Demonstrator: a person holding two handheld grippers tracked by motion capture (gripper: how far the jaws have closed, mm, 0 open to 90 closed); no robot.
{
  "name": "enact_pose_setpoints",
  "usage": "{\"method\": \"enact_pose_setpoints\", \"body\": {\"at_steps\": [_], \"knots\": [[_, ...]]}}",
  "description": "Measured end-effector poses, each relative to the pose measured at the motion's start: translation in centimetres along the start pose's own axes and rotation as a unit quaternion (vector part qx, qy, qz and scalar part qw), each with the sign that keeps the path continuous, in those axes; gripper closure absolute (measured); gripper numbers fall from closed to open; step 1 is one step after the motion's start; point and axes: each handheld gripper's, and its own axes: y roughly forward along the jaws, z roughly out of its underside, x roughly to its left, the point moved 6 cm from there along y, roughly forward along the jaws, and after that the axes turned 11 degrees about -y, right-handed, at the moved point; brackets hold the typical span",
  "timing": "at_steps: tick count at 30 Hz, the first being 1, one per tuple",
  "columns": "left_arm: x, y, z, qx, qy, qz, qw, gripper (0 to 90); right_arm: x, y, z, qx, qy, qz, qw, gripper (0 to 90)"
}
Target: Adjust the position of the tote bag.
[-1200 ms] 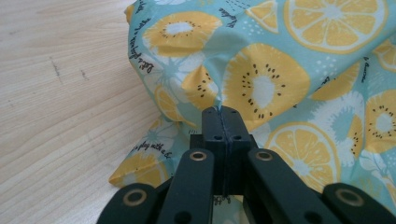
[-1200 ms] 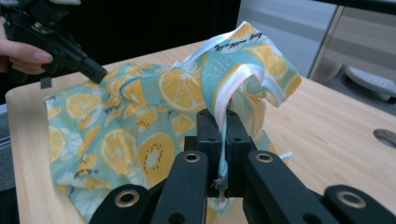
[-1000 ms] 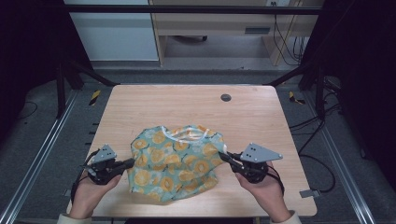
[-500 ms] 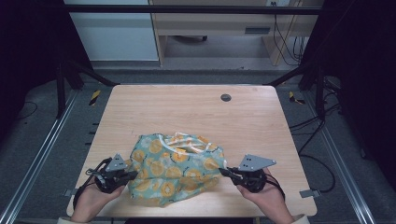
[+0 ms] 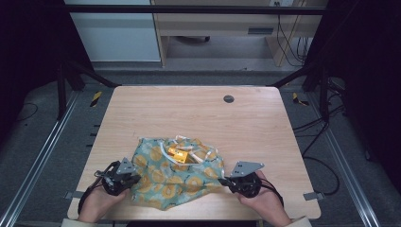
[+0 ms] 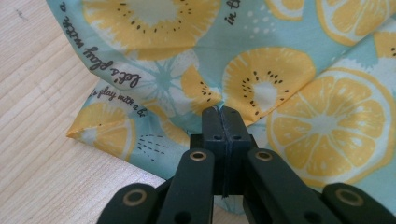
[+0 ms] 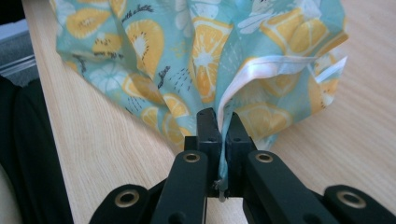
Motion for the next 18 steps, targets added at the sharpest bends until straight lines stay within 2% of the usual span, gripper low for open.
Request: {"method": "enact_pose_setpoints", "body": {"at_steps": [4, 11, 14, 16, 18], "knots": [[0.0, 0.4, 0.1, 0.011, 0.005, -0.001, 0.9999, 90.0, 0.1, 0.9, 0.4, 0.022, -0.006, -0.001, 0.9997, 88.7], [0.1, 0.5, 0.1, 0.010, 0.001, 0.000, 0.9999, 90.0, -0.2, 2.4, 1.1, 0.057, 0.000, 0.002, 0.9984, 88.6], [0.1, 0.5, 0.1, 0.006, -0.002, 0.000, 1.0000, 90.0, -0.3, 2.3, 1.1, 0.054, 0.004, 0.004, 0.9985, 87.6], [0.2, 0.3, 0.0, 0.001, 0.000, -0.003, 1.0000, 90.0, -0.4, 2.1, 1.1, 0.051, 0.006, 0.008, 0.9987, 83.2], [0.2, 0.1, -0.1, -0.010, -0.002, -0.009, 0.9999, 87.5, -0.5, 1.6, 1.0, 0.044, 0.009, 0.023, 0.9987, 71.8]]}}
